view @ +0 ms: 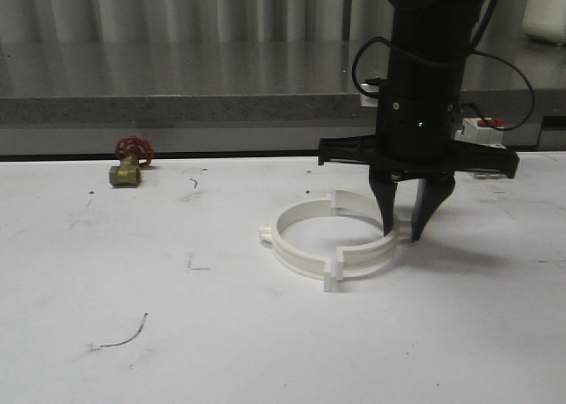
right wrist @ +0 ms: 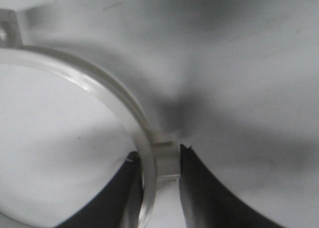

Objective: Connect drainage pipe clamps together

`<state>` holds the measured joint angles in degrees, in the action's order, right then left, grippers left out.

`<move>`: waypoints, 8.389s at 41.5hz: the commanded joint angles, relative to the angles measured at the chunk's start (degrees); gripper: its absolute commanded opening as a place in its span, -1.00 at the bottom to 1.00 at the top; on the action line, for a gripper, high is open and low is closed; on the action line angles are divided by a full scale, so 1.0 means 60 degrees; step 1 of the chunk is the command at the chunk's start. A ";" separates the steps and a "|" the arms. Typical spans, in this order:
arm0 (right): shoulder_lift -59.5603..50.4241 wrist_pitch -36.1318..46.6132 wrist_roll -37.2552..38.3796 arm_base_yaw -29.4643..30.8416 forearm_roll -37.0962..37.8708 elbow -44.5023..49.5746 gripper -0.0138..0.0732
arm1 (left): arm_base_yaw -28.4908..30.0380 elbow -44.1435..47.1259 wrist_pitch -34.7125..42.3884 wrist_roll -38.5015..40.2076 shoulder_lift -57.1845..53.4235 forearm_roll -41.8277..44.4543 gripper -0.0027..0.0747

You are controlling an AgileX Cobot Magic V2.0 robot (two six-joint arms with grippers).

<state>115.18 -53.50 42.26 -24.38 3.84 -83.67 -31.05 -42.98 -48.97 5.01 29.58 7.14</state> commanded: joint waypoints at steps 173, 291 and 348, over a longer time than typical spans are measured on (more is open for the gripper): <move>-1.4160 0.1756 -0.7431 0.2634 -0.1462 0.7955 -0.95 | 0.0009 -0.0234 0.0629 0.0027 0.0058 -0.0016 -0.32; -1.4150 0.1705 -0.7431 0.2634 -0.1462 0.7955 -0.95 | 0.5063 0.7420 0.8955 -0.0953 -0.5112 -0.1642 -0.98; -1.4885 0.2557 -0.7431 0.2770 -0.0889 0.8627 -0.95 | 0.4833 0.7420 0.8880 -0.0953 -0.5101 -0.1734 -0.98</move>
<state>28.12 -44.58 -1.92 -8.62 -3.75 -32.50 -1.62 0.27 0.00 -0.95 -0.34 -2.78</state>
